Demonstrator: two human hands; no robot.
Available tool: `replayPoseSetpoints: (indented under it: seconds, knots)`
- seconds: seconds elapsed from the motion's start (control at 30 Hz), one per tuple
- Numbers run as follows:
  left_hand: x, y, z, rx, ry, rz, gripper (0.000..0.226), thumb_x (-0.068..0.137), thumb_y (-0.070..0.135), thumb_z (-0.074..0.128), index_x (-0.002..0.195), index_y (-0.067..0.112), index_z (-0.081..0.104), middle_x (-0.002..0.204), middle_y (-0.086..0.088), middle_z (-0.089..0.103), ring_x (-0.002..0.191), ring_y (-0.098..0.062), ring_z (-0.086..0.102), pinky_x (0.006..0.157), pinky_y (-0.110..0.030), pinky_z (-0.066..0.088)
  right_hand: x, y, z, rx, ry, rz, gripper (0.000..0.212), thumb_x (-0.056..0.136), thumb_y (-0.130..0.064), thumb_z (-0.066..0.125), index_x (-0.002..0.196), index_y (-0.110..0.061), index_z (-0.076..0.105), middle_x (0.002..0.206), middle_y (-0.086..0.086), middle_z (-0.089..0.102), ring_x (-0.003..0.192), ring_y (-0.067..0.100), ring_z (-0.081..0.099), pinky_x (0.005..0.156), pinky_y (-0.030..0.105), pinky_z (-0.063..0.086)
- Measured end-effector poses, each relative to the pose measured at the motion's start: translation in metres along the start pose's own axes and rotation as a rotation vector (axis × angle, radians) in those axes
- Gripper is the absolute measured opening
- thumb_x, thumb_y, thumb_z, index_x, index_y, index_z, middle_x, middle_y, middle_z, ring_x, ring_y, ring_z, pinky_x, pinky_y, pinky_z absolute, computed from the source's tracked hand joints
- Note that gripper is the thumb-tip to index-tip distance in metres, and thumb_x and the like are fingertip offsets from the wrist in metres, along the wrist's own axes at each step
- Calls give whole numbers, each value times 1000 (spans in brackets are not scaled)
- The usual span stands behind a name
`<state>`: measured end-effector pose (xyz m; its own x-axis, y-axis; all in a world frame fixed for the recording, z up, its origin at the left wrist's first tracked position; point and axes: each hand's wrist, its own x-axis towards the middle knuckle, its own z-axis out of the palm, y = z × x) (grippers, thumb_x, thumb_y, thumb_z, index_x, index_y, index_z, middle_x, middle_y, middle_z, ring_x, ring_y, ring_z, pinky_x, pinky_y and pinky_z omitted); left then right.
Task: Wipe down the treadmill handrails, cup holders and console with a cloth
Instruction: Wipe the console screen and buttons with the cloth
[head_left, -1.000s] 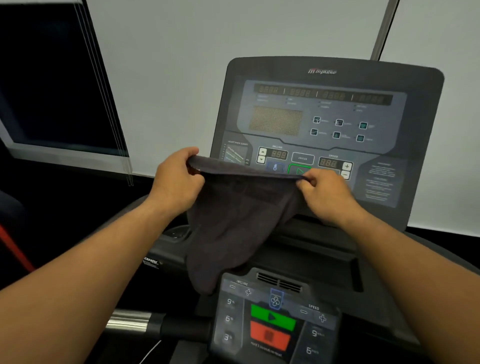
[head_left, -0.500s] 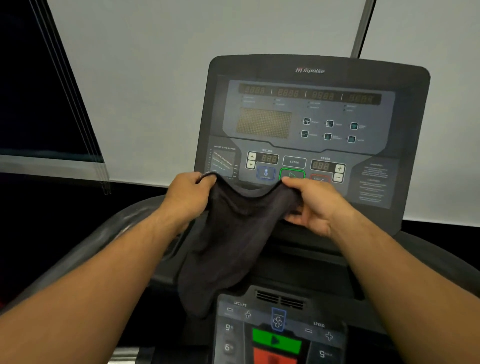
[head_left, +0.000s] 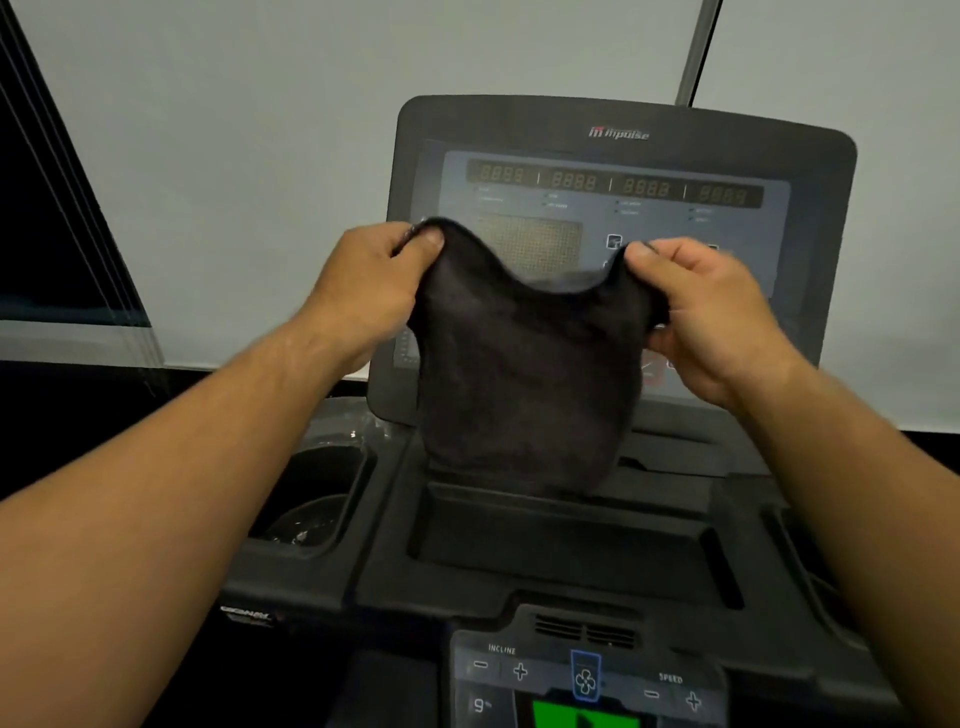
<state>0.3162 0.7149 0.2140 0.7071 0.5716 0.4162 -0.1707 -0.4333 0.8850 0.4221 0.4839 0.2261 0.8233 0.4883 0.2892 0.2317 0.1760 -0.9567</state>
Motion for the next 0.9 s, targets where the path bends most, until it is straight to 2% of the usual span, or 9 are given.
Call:
replayPoseSetpoints:
  seconds: [0.07,0.17,0.3,0.37,0.43,0.6,0.7,0.77,0.9]
  knots:
    - [-16,-21,8,98,-119,-64,33,93,33,59,84,3,70,74,-8,63,69,-17,55,68,-36,45,-14,23,-4,-174,-72,92,17,93,-23,61,77,-17,61,66,4,57,57,13,51,56,28,44]
    - [-51,-52,14,235,-385,-251,27,94,24,63,77,5,71,71,-9,69,65,-15,57,68,-33,48,-35,60,-17,-443,-227,270,20,91,-26,64,73,-17,64,63,3,59,56,13,51,53,27,40]
    - [-81,-88,11,569,-767,-360,24,91,27,66,76,10,73,65,1,65,61,-9,54,62,-25,44,-58,88,-38,-745,-504,553,15,92,-23,63,79,-15,65,68,1,62,58,9,56,49,24,48]
    - [-87,-102,16,671,-730,-349,27,91,28,65,72,10,70,62,4,60,57,-8,52,57,-23,41,-64,102,-43,-822,-534,570,13,91,-22,64,83,-13,67,76,5,66,63,11,59,51,24,51]
    - [-93,-114,22,735,-588,-321,25,91,29,65,72,13,70,65,4,62,60,-10,56,55,-23,41,-64,120,-44,-921,-464,474,13,90,-24,66,82,-14,70,78,3,70,65,10,60,57,22,50]
    - [-103,-140,38,773,-227,-258,13,91,29,67,86,20,75,88,4,58,91,-21,61,75,-29,43,-63,169,-33,-1020,-158,287,7,87,-29,68,87,-26,74,90,-6,72,88,13,65,75,22,46]
    - [-103,-147,44,750,-144,-235,9,88,27,70,87,19,75,105,1,60,97,-22,59,84,-32,45,-69,182,-25,-1119,-51,228,19,88,-34,67,104,-25,72,109,-2,63,98,20,62,79,24,43]
    - [-103,-147,49,771,-124,-240,6,87,26,71,85,21,72,101,-1,65,88,-19,58,77,-30,44,-70,184,-20,-1153,-22,232,28,88,-33,67,114,-22,64,117,0,54,101,22,58,82,27,44]
    - [-101,-144,54,781,-101,-254,11,88,25,69,85,25,59,93,0,66,86,-21,60,71,-30,41,-69,184,-17,-1159,-53,209,36,91,-28,61,125,-23,50,118,4,59,104,25,59,84,37,50]
